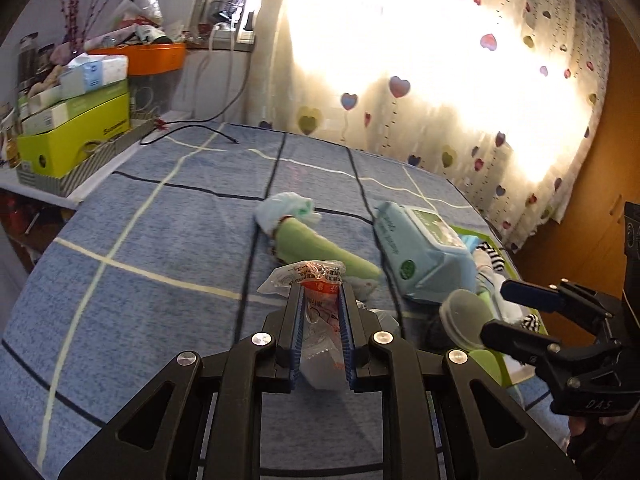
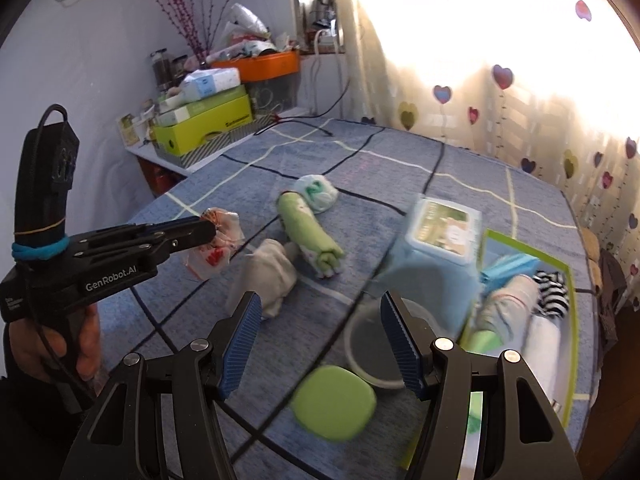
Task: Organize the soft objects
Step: 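Grasp the grey-white sock with the right gripper while the left holds the packet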
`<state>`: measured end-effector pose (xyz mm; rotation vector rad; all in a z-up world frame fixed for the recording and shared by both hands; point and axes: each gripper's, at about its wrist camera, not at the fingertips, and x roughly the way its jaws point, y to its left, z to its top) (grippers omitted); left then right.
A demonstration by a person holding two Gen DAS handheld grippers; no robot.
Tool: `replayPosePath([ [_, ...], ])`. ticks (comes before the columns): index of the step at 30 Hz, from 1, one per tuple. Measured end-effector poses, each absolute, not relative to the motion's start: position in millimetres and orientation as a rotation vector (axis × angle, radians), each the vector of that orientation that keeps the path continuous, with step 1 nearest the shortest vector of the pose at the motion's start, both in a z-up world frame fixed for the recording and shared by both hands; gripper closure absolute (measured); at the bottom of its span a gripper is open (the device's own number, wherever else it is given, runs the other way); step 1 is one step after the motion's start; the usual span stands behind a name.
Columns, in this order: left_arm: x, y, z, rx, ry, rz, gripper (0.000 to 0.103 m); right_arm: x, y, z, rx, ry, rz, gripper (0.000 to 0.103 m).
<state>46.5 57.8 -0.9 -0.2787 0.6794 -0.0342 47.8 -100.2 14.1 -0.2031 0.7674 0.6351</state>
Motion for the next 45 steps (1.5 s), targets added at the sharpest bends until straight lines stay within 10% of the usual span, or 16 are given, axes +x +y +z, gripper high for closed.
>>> replayPosePath([
  [28,40.7,132.8,-36.0,-0.396,0.688,0.078,0.086,114.9,22.7,-66.6,-0.279,1.058,0.621,0.041],
  [33,40.9,135.2,-38.1,-0.404,0.687,0.081,0.086,114.0,19.3,-66.7,-0.286,1.041,0.613,0.065],
  [45,40.0,130.3,-32.8,-0.401,0.675,0.069,0.086,101.5,16.6,-52.3,-0.287,0.994,0.664,0.078],
])
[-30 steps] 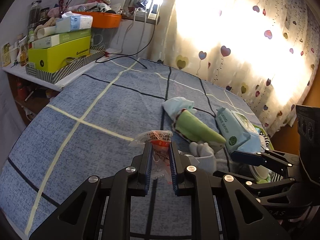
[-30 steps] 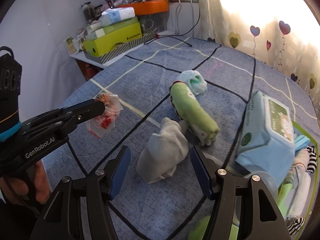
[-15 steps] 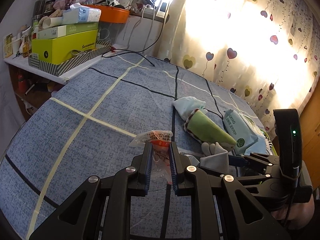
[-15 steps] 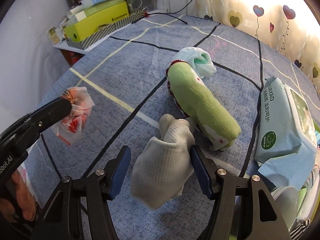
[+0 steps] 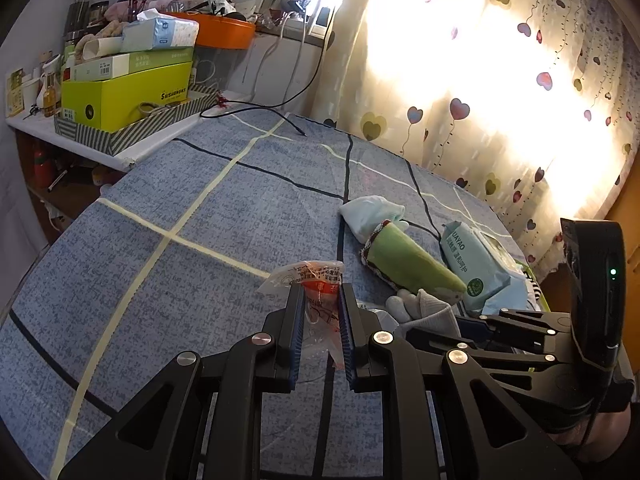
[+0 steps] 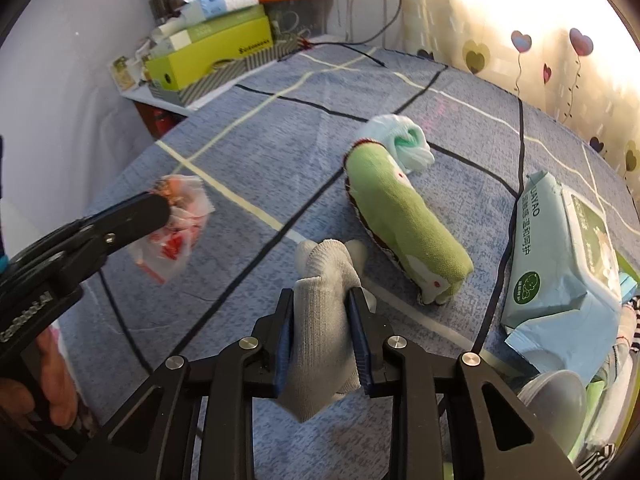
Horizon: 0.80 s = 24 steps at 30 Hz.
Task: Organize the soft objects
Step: 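Grasp the grey-white sock with the right gripper while the left holds the packet, then carry the packet and grey-white sock over the green-rimmed tray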
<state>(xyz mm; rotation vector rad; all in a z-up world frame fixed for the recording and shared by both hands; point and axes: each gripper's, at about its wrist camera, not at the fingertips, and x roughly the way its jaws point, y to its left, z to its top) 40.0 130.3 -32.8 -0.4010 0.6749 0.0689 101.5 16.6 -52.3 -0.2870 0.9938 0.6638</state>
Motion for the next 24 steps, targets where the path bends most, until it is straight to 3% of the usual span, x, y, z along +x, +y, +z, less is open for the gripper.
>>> replayPosePath([
  [24,24.9,130.1,-14.9,-0.434,0.583,-0.025,0.086,68.5,3.4,11.5,-0.297,0.841,0.644,0.079],
])
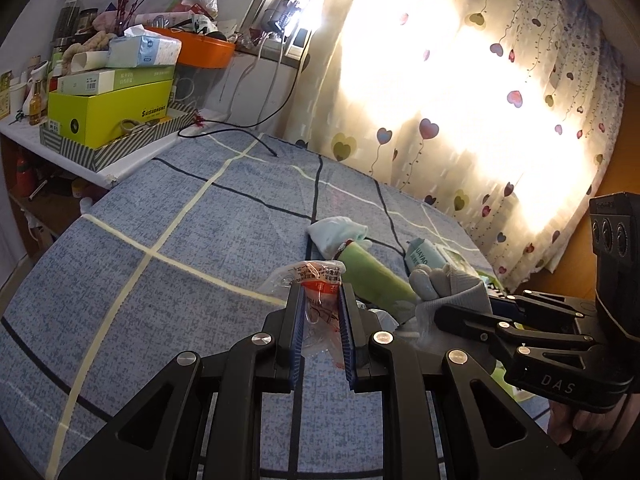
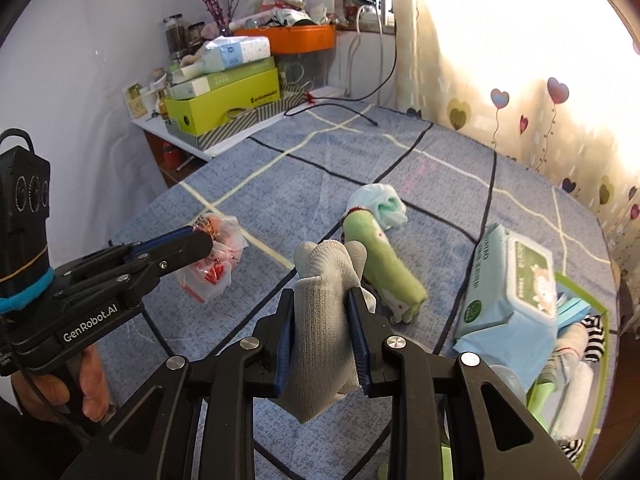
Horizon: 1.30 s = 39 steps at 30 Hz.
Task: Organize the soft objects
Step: 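Carry the packet and grey-white sock over the green-rimmed tray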
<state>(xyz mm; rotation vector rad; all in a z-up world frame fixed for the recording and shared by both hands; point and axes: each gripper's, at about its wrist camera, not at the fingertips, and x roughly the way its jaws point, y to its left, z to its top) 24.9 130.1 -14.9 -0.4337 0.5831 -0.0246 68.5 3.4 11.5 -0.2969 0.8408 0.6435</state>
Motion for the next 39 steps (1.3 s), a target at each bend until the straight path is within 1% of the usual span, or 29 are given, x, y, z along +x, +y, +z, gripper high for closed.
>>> replayPosePath([
  [12,4.3,150.1,-10.8,-0.502,0.501,-0.074,0.086,55.9,13.5,27.8,-0.329,0.799,0.616,0.079],
  [18,-1.2,153.3,-9.1,-0.513,0.492,-0.068,0.086,48.7,6.9,34.4,-0.317,0.777,0.622,0.079],
  [31,7.2,105.7,15.8,-0.428,0.514,-0.102,0.086,43.4,-36.9,54.8,-0.244,0.725,0.605,0.079],
  [39,14.7,55.6,35.6,-0.347,0.53,-0.148,0.086,34.3,-88.9,63.0,-0.162,0.697,0.579,0.079],
])
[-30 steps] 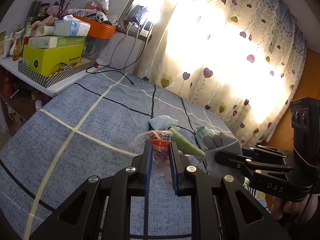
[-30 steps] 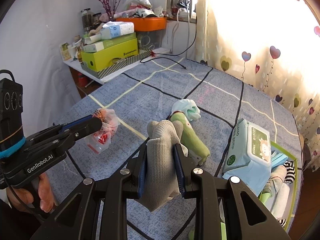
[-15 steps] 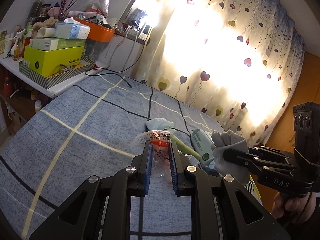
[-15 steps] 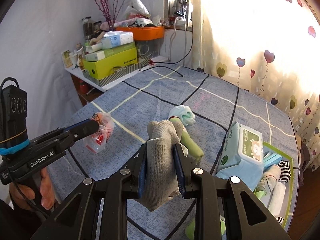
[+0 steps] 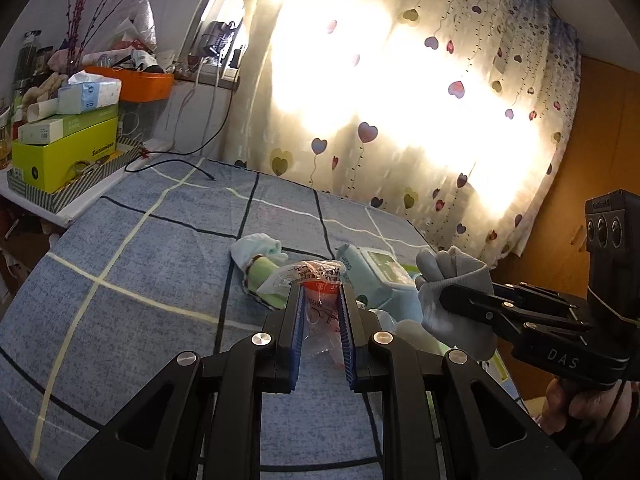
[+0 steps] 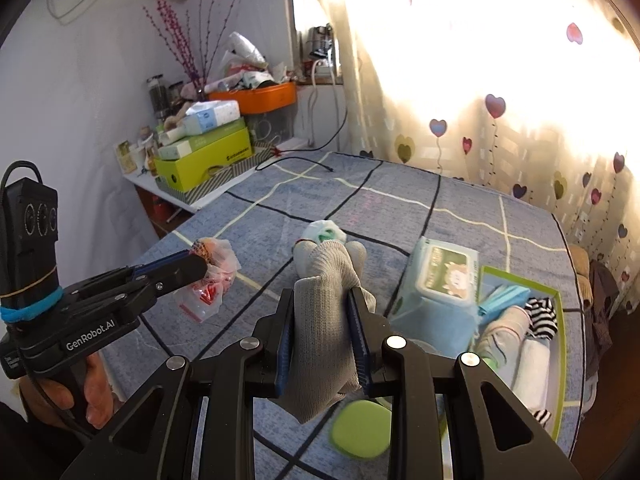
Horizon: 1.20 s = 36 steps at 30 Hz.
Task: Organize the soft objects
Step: 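Carry the packet and grey-white sock over the green-rimmed tray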
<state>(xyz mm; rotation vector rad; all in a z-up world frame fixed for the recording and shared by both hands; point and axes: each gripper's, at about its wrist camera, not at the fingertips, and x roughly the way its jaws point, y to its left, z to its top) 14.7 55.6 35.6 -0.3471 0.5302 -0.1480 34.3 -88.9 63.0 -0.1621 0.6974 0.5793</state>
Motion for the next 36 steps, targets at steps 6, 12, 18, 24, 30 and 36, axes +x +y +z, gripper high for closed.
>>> replayPosePath([
  [6,22.9,13.1,49.9,-0.283,0.542,-0.197,0.086,29.2,-140.5,67.2,-0.082,0.672,0.529,0.079],
  [12,31.7,-27.1,58.3,-0.234,0.558,-0.251,0.086,25.3,-189.2,69.4,-0.017,0.649,0.466,0.079],
  [18,41.6,-61.3,57.4,-0.194,0.591,-0.302,0.086,25.7,-230.8,65.0,0.042,0.645,0.408,0.079],
  [24,49.2,-91.6,52.8,-0.163,0.622,-0.355,0.086,27.7,-260.1,54.3,0.075,0.661,0.371,0.079],
  [30,56.9,-120.3,38.7,-0.135,0.673,-0.408,0.086,29.0,-277.6,37.6,0.085,0.7,0.344,0.079],
  [36,69.9,-140.8,20.4,-0.115,0.733,-0.442,0.086,34.1,-291.1,18.5,0.082,0.746,0.305,0.079],
])
